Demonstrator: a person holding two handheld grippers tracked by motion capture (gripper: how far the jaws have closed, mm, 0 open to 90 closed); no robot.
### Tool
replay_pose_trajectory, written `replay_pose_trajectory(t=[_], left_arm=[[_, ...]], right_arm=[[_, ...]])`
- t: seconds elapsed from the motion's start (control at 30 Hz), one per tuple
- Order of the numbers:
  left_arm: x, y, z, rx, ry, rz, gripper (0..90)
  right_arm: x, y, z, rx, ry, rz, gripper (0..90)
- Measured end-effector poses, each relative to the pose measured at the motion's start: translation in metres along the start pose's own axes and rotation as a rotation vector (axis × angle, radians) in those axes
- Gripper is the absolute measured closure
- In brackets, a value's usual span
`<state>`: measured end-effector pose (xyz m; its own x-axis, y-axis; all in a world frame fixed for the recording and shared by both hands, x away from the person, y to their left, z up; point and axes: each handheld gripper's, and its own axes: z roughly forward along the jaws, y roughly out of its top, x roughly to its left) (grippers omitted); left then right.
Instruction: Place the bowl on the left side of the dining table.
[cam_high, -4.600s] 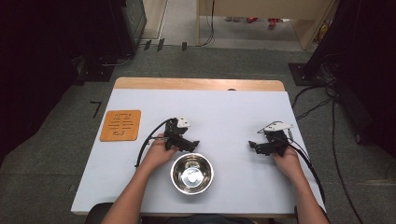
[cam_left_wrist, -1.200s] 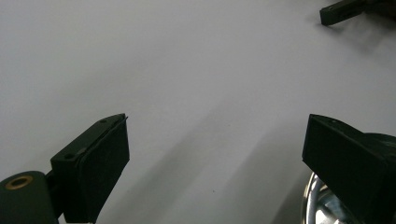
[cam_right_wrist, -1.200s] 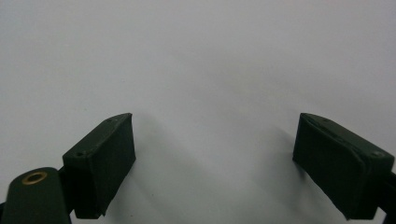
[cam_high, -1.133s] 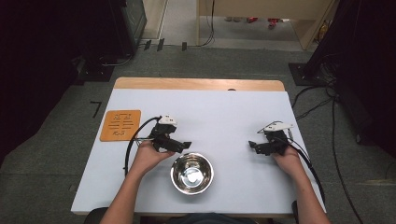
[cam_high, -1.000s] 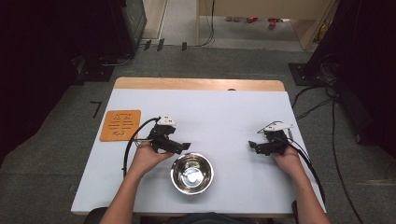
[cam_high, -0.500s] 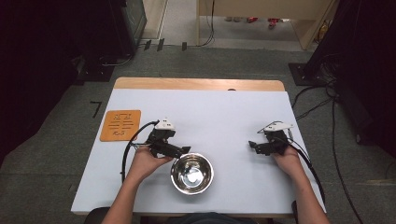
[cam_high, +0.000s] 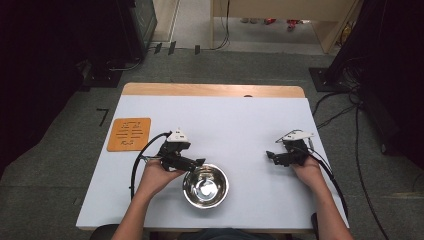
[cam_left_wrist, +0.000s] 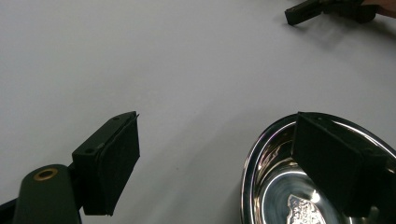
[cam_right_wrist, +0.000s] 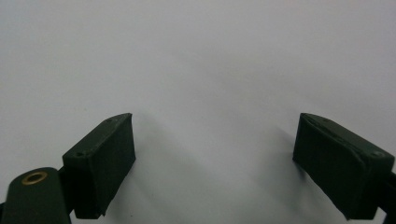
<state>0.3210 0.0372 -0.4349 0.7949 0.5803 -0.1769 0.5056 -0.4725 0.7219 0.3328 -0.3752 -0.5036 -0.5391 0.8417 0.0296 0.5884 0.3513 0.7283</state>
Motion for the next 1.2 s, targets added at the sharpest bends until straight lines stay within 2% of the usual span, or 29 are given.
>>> replay_pose_trajectory(t=[0.1,0.3,0.4,0.57,0.77,0.83,0.93,1.07,1.2], left_arm=[[-0.004,-0.001,0.002,-0.009,-0.011,0.012,16.5],[-0.006,-0.005,0.005,0.030,-0.020,0.028,16.6],[-0.007,-0.006,0.006,0.034,-0.022,0.027,17.1],[-0.007,-0.009,0.007,0.021,-0.031,0.026,22.5],[-0.009,-0.014,0.010,0.048,-0.049,0.027,26.1],[-0.011,-0.016,0.014,0.065,-0.049,0.048,27.1],[-0.012,-0.017,0.015,0.064,-0.054,0.058,31.7],[-0.011,-0.017,0.017,0.069,-0.086,0.049,35.9],[-0.012,-0.018,0.022,0.076,-0.116,0.064,41.6]], right_arm=[[0.000,0.000,0.000,0.001,0.000,0.000,12.4],[0.000,0.000,0.000,0.001,-0.001,0.001,12.4],[0.000,0.000,0.000,0.001,-0.001,0.001,12.4],[0.000,0.000,0.000,0.001,-0.001,0.000,12.4],[0.000,0.000,0.000,0.002,-0.001,0.001,12.4],[0.000,0.000,0.000,0.003,-0.001,0.004,12.4],[0.000,0.000,0.000,0.003,-0.001,0.004,12.3],[0.000,0.000,0.000,0.003,-0.001,0.003,12.4],[0.001,0.000,0.000,0.002,-0.002,0.003,12.4]])
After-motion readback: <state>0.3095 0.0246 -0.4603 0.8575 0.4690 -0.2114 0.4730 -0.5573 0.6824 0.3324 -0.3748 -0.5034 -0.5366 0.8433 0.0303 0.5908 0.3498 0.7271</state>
